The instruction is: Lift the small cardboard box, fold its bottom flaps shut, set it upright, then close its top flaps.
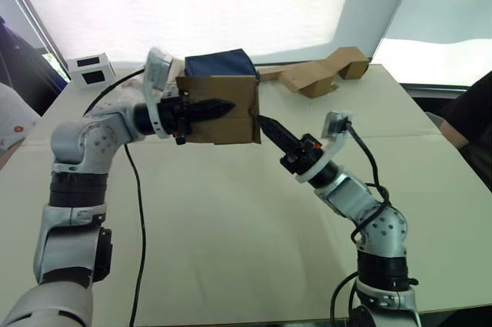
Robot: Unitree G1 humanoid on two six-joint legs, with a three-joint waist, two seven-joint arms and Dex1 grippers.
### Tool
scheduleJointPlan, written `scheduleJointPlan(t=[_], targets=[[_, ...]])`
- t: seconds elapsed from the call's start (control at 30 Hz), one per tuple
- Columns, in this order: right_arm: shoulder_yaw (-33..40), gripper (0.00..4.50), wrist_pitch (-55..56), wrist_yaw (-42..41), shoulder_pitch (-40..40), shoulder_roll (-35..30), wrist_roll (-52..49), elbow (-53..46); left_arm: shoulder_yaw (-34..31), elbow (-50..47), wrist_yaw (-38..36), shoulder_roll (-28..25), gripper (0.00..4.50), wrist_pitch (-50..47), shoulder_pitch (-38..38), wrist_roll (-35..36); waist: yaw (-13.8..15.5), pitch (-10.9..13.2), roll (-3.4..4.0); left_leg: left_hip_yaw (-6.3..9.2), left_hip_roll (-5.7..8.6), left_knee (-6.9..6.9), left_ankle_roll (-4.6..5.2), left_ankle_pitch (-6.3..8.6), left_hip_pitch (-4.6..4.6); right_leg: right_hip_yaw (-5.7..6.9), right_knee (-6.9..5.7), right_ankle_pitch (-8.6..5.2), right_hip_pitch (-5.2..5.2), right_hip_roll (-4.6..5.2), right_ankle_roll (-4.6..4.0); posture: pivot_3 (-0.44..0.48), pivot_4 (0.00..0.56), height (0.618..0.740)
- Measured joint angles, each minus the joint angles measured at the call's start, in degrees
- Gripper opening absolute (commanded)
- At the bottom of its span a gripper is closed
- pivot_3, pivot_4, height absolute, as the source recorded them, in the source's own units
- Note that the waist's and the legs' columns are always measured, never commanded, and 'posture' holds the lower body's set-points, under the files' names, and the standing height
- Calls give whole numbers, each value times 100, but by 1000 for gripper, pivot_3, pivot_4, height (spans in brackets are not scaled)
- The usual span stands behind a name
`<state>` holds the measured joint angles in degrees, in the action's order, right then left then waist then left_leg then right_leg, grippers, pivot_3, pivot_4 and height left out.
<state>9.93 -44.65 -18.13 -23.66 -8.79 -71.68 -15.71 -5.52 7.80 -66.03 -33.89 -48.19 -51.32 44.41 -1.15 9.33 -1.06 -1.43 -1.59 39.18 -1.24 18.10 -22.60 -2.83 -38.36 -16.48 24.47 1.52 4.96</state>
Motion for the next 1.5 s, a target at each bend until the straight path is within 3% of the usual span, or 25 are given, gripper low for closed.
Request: scheduleJointPlan(t=[0.5,0.77,1.5], targets=[[-218,898,10,50,413,107,32,-197,-9,10,-14,-7,0,-1,0,-2,-2,0,0,0,-1,-1,0,0,0,0,1,0,0,-2,0,0,150,740],[-215,898,73,334,410,420,-79,-197,-63,10,-13,-8,0,3,0,-3,-1,0,0,0,-1,-1,0,0,0,0,0,0,0,-2,0,0,150,740],[-395,898,275,694,232,538,400,-197,-66,8,24,-34,0,118,103,-58,-5,0,0,1,-1,-1,0,0,0,0,0,0,0,-2,0,0,150,740]])
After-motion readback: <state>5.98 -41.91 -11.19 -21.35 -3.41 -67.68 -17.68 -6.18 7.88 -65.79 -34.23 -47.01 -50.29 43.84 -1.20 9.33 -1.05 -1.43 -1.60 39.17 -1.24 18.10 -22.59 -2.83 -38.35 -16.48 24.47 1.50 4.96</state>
